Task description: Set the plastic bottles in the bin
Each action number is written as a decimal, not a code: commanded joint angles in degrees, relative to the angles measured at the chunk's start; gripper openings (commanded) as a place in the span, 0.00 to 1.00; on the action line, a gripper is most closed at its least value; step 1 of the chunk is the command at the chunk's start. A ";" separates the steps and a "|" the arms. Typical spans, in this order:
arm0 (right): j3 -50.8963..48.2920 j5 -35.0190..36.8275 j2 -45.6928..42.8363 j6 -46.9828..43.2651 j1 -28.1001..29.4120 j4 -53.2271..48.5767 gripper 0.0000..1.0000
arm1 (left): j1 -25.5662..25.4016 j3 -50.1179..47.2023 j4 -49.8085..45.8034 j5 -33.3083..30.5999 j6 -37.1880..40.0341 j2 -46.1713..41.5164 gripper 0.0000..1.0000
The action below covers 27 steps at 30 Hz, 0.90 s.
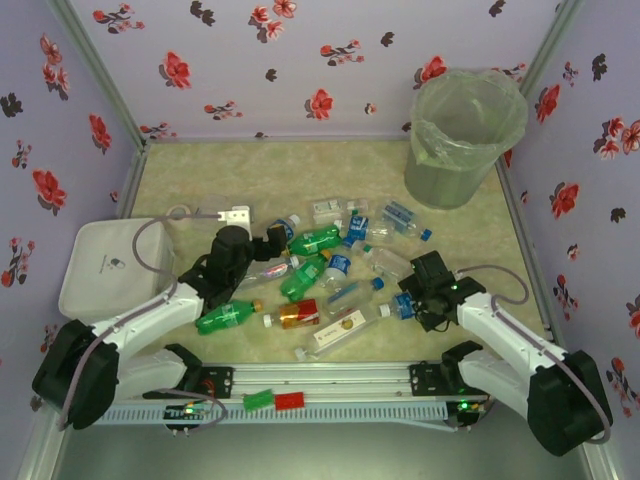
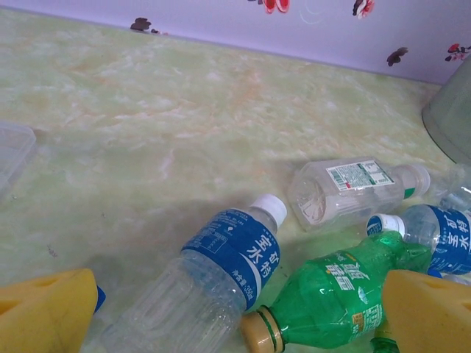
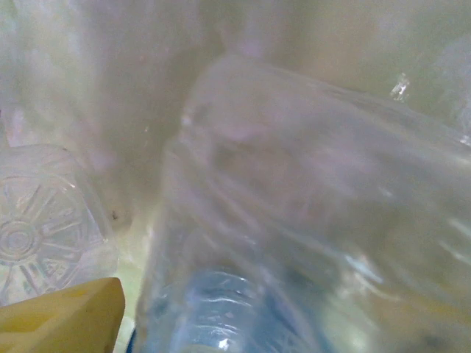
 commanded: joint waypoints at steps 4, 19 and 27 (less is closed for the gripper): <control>0.24 2.94 -2.17 -2.82 -0.23 -0.80 0.69 | -0.15 -0.20 -0.50 -1.98 -0.25 -1.10 1.00; 26.44 10.18 -4.05 -29.97 -4.99 -11.53 0.47 | -0.14 -0.77 -1.21 -1.94 -1.45 -5.63 1.00; 52.53 7.94 10.89 -50.78 -10.32 2.20 0.48 | -0.14 -0.95 -1.37 0.49 -3.78 -7.85 1.00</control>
